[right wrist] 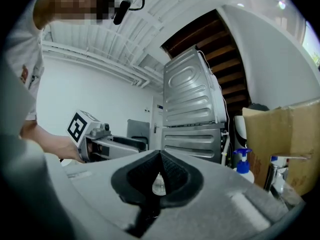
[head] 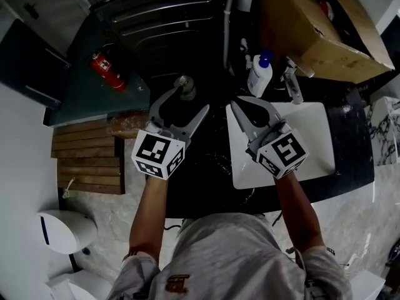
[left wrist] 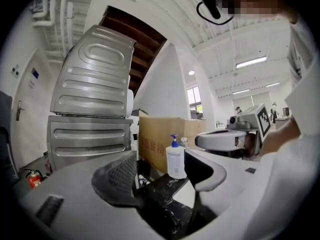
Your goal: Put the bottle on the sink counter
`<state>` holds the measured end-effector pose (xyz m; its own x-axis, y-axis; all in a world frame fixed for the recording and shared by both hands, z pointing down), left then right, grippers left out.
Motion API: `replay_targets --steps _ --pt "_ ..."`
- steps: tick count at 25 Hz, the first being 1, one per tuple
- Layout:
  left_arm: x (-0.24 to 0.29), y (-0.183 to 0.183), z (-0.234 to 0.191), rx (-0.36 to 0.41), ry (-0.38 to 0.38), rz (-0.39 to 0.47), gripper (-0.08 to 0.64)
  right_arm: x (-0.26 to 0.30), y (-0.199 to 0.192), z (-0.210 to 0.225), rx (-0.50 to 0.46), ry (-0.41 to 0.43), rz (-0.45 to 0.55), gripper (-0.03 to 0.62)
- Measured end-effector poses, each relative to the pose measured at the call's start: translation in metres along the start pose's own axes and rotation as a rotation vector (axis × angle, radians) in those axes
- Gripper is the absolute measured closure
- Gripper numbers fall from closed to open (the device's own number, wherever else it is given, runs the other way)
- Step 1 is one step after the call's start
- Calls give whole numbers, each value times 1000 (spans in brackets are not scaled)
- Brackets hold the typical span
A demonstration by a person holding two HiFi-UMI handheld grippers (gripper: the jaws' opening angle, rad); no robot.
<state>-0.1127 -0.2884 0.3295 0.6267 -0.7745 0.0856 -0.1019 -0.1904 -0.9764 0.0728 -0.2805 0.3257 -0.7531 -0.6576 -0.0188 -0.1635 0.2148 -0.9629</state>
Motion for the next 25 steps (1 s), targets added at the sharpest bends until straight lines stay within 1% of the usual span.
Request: replay_targets --steps 3,5,7,12,15,16,21,25 --pt "-11 4 17 -3 -35 45 321 -5 8 -8 -8 7 13 592" --pt "-15 5 24 -11 -53 65 345 -8 14 -12 -12 12 23 592" --pt "-19 4 32 -15 -69 75 384 -11 18 -16 -14 17 32 592" --pt "-27 5 49 -10 -103 93 506 -17 24 -26 -14 22 48 592" --pt "-32 7 55 -2 -114 95 548 -20 27 -31 -13 22 55 592" --pt "-33 7 57 -1 -116 97 558 -21 27 -33 -13 23 58 592" --pt "-41 12 66 -13 -126 108 558 -25 27 -43 -6 28 69 592" --pt "-43 17 75 -2 -139 115 559 -27 29 -46 -6 26 81 592"
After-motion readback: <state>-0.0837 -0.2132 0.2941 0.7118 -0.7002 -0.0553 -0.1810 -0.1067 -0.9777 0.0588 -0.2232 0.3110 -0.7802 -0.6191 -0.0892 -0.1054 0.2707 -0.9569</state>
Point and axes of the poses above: the fingertips, and each gripper's own axes: x forward along the fingers, z to its right, y out of its top, the point moved 8 cm from there along -x, backward along the fingers, and after that the axes turned 13 degrees about -x, right-handed, at the moved point
